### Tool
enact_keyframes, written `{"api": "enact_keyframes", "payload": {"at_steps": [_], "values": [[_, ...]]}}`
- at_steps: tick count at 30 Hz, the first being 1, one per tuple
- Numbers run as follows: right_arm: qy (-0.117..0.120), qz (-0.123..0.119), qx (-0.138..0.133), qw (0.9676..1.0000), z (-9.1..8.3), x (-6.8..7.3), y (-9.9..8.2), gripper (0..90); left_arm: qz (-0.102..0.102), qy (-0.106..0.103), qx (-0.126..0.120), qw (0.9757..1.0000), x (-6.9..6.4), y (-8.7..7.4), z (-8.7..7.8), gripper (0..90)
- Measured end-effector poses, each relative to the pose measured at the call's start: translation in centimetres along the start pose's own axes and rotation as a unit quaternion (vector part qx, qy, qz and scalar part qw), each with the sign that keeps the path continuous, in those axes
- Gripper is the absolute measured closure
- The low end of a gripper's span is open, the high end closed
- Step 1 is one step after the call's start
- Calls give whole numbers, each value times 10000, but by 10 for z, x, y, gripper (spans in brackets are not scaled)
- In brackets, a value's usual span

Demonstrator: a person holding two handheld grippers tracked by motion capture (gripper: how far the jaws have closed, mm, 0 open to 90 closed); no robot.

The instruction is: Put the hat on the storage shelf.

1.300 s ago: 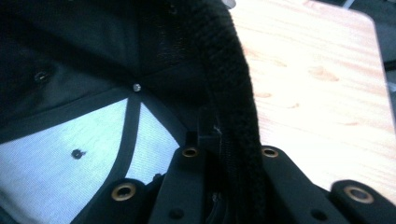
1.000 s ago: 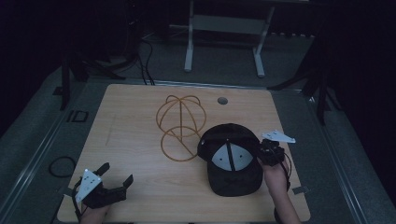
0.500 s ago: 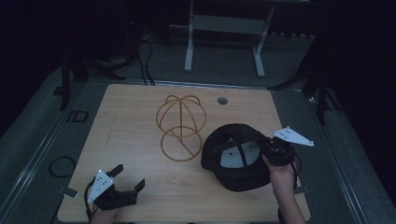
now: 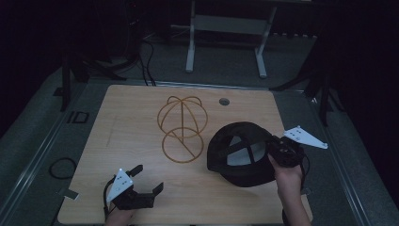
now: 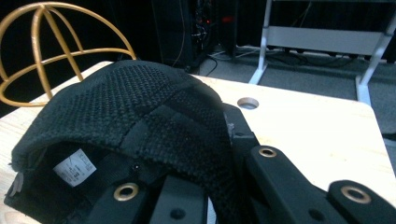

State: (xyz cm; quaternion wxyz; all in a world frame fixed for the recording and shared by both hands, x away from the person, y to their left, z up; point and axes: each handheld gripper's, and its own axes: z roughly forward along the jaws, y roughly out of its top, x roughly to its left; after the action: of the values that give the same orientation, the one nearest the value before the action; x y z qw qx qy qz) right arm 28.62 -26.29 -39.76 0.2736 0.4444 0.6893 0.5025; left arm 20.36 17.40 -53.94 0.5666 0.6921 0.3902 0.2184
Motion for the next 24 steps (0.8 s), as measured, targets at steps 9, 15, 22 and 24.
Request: {"api": "enact_keyframes", "payload": {"at_steps": [9,15,22,24], "values": [[113,-59,-186,9997,-10,8,10,884,323,-378,148,9987,-29,13,31,3],[214,-118,-194,9995,-12,16,11,884,449,-700,175,9964,-46,27,52,3],[406,-146,-161,9989,-9,24,8,884,338,-1018,172,9941,-61,42,74,8],[421,-146,-151,9989,-9,25,7,884,324,-1035,161,9940,-62,44,76,22]]}}
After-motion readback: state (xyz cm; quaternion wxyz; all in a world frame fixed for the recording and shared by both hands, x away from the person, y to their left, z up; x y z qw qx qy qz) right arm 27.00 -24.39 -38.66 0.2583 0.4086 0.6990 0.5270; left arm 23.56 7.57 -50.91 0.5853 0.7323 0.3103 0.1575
